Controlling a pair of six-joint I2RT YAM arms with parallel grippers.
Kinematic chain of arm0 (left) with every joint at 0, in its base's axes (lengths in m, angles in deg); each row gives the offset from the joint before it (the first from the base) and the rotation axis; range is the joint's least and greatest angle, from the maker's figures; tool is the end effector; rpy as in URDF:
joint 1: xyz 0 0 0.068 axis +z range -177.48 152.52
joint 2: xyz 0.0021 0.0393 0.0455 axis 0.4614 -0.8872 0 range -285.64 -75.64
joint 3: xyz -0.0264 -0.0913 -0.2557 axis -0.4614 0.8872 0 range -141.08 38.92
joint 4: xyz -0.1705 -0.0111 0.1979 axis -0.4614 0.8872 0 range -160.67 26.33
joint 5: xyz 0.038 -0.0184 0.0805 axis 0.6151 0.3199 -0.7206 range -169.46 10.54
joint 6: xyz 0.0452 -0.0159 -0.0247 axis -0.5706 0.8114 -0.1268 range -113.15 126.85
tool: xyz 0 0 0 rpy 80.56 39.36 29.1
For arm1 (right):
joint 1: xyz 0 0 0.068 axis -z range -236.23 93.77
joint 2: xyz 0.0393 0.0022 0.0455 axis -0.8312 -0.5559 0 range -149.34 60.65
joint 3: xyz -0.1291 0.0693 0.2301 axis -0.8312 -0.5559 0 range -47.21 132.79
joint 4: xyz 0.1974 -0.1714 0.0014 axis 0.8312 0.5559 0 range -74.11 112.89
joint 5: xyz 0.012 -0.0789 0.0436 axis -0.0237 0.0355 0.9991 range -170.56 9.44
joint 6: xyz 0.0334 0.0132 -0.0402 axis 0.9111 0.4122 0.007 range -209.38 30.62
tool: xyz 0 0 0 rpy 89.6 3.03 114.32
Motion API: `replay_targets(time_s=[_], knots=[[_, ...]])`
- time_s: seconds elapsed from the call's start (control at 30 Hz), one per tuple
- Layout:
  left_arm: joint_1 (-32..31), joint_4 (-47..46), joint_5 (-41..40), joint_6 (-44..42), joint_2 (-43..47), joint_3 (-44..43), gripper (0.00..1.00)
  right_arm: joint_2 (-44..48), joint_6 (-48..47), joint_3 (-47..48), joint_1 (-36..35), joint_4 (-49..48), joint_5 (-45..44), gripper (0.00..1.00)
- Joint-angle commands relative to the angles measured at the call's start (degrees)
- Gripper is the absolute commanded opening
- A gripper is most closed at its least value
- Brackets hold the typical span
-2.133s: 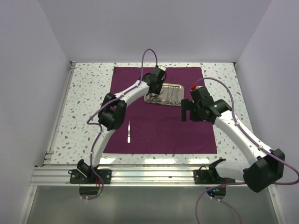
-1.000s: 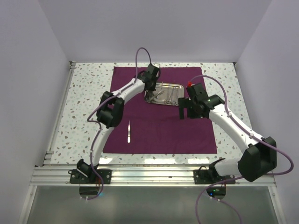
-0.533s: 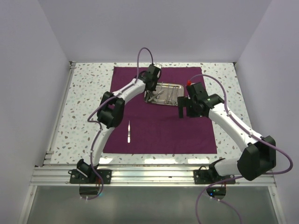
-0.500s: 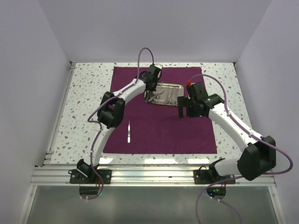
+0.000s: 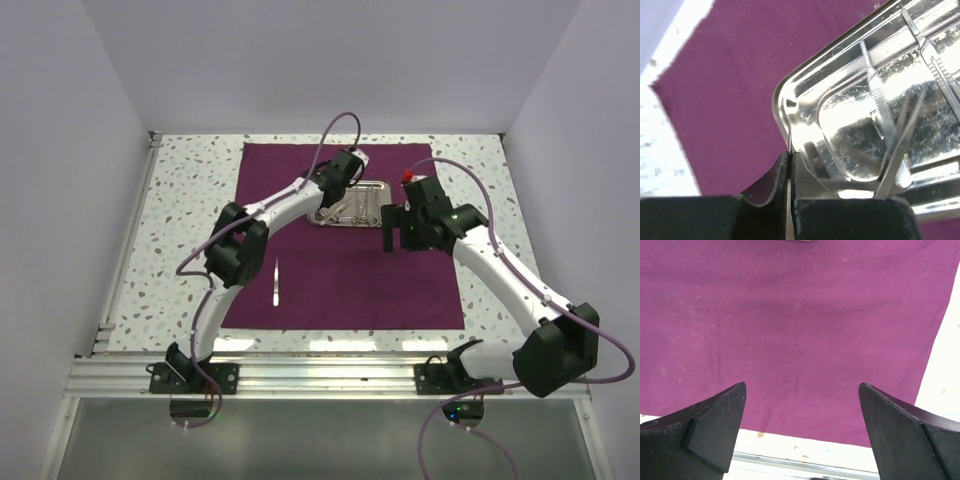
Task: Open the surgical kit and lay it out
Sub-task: Pick up the medical item from the container, then place the medical item in the surgical kit.
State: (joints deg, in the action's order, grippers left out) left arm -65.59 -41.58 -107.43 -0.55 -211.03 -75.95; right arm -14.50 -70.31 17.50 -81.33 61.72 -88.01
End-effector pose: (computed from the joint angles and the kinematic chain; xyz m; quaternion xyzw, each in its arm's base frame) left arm 0.4248 -0.3120 0.1888 0.2753 0.8721 0.1300 0.3831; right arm 0.2418 0.1082 0.2923 -0.0314 0.9546 0.0512 0.2916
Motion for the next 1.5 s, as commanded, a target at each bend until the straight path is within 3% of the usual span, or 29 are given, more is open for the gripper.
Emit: replay_targets(time_s=[0.0, 0.2, 0.33, 0.4, 0.53, 0.67, 0.8, 1.0, 1.2, 1.47], knots=[[-2.75, -4.2, -7.71, -8.32, 6.89, 2.54, 0.0, 3.17, 0.18, 0.6, 0.05, -0.47, 1.99, 0.98], [-6.19, -13.59, -25.26, -17.29, 9.0, 8.17, 0.0, 4.31, 0.88, 0.07, -0.03, -0.65, 3.31, 0.98], [-6.1, -14.5, -32.05, -16.69, 10.23, 7.03, 0.0, 5.45, 1.32, -0.02, -0.03, -0.56, 3.75, 0.98], [-6.1, -12.23, -31.8, -13.99, 10.94, 6.15, 0.0, 5.81, 1.41, -0.19, -0.12, -0.65, 3.75, 0.98], [-5.75, -1.94, -29.6, -3.16, 13.31, 1.32, 0.0, 6.6, 2.2, -0.63, -0.03, -0.73, 4.37, 0.98], [-5.75, 1.94, -23.82, 5.0, 18.84, 5.7, 0.0, 7.56, 2.81, -1.6, -0.12, -1.17, 5.24, 0.98], [-4.96, 6.07, -12.86, 22.82, 29.18, 17.1, 0.0, 8.97, 3.52, -2.92, 0.05, -1.61, 5.16, 0.98], [-5.05, -0.75, 2.27, 37.43, 44.13, 47.22, 0.0, 11.34, 4.4, -4.76, 0.05, -1.53, 4.37, 0.98], [-4.96, -6.39, 5.46, 42.19, 48.64, 60.18, 0.0, 12.93, 5.45, -6.61, -0.03, -0.56, 5.68, 0.98], [-5.05, -12.37, 5.2, 45.1, 47.06, 64.59, 0.0, 15.91, 5.36, -8.37, 0.05, 1.99, 5.33, 0.99]])
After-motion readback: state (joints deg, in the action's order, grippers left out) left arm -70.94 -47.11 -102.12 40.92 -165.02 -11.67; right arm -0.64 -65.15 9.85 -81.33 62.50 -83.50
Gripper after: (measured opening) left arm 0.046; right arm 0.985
